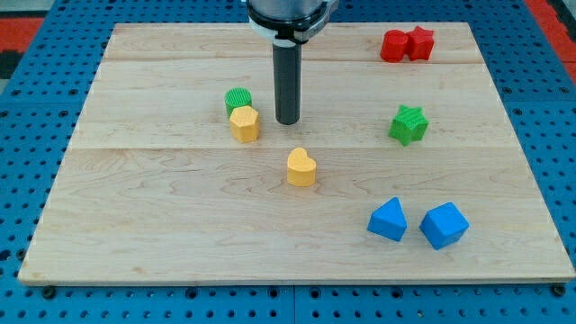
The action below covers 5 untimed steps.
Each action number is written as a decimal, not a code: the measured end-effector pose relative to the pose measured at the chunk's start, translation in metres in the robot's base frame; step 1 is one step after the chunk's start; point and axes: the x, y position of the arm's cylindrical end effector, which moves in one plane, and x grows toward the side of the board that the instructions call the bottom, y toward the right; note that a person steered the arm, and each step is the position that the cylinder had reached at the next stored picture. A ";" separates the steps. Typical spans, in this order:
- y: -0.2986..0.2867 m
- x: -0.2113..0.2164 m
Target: Place the yellow hexagon in between the green circle and yellow heart
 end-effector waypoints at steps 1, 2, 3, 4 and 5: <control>-0.029 -0.006; -0.066 -0.007; -0.073 -0.020; -0.111 -0.027; -0.122 0.008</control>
